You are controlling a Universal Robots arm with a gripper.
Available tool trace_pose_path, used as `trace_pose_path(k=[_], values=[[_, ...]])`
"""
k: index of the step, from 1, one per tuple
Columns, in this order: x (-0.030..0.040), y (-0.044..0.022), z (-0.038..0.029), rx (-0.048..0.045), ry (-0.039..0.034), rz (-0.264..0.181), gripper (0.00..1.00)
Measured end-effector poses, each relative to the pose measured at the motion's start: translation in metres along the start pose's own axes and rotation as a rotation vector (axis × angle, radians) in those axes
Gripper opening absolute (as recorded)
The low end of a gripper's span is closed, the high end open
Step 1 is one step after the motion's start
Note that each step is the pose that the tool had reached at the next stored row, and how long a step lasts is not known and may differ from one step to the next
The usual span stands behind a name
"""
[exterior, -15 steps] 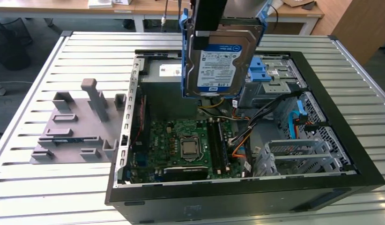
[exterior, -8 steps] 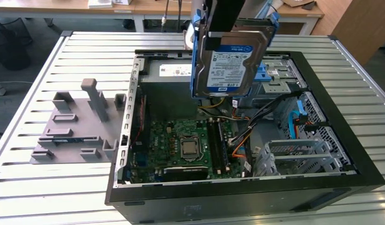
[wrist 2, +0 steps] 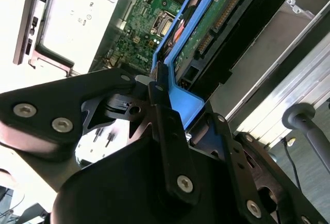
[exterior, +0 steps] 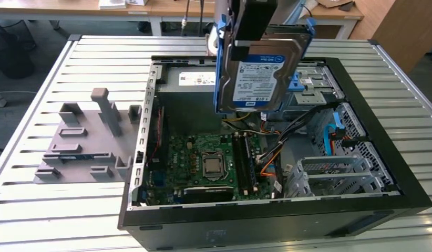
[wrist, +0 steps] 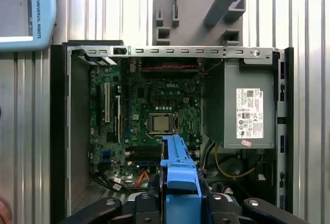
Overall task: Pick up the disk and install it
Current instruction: 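Insert the disk into the insertion slot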
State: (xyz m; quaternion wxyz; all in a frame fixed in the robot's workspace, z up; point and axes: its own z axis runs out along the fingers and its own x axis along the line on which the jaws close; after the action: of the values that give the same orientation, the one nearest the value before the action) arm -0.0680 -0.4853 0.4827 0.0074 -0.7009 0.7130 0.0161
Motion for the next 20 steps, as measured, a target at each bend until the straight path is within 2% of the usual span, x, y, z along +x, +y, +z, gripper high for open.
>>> trace_pose_path(k=[12,15,20], values=[[0.0226,-0.0006,0.0008,0.0000,0.0003,0.001,0.36],[0.0254,-0.0008,0.0020,0.0001,-0.0024,0.001,0.36],[0.0282,-0.0017,0.0022,0.0000,-0.0022,0.001,0.36]])
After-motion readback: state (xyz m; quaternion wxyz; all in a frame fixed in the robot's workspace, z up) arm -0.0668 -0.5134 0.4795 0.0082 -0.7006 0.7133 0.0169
